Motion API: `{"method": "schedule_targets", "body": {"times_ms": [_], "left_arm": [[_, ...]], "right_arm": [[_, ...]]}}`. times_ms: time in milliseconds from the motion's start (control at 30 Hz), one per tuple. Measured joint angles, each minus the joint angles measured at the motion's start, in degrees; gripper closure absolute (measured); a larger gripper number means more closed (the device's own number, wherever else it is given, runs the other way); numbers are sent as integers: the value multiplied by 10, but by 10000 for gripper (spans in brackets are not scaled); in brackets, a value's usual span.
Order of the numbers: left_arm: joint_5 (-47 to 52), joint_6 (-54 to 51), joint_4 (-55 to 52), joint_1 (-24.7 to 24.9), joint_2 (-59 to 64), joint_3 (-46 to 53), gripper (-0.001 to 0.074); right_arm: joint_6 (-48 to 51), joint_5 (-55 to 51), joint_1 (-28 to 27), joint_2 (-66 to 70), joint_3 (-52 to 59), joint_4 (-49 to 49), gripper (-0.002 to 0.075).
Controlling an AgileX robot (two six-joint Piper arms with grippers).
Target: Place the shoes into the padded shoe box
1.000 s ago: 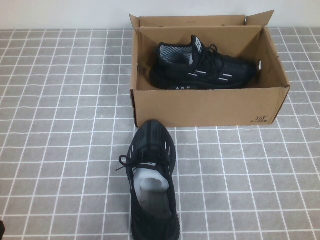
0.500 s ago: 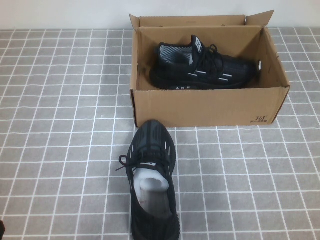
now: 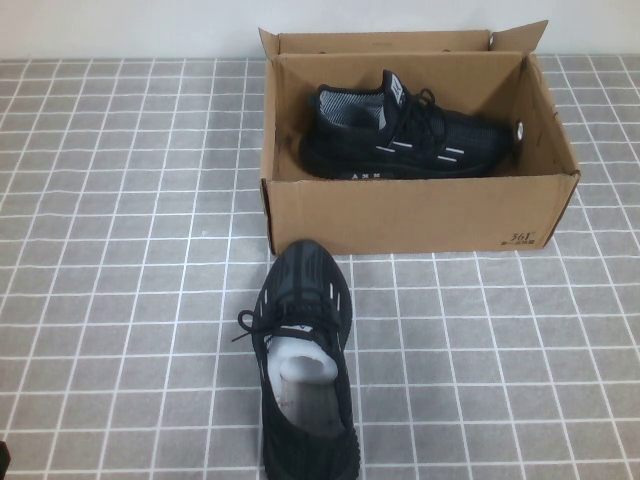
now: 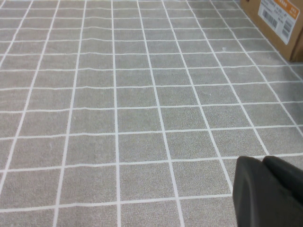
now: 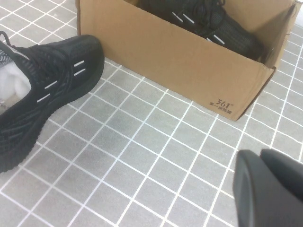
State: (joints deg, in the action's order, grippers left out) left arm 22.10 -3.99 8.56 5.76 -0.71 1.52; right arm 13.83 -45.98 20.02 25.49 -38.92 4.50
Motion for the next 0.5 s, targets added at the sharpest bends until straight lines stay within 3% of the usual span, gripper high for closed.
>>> {"method": "schedule_targets", "body": {"times_ms": [500], "left_arm": [[0,0,0,0,0,0,739]], "right_arm": [[0,-1,0,-6,0,0,733]]}}
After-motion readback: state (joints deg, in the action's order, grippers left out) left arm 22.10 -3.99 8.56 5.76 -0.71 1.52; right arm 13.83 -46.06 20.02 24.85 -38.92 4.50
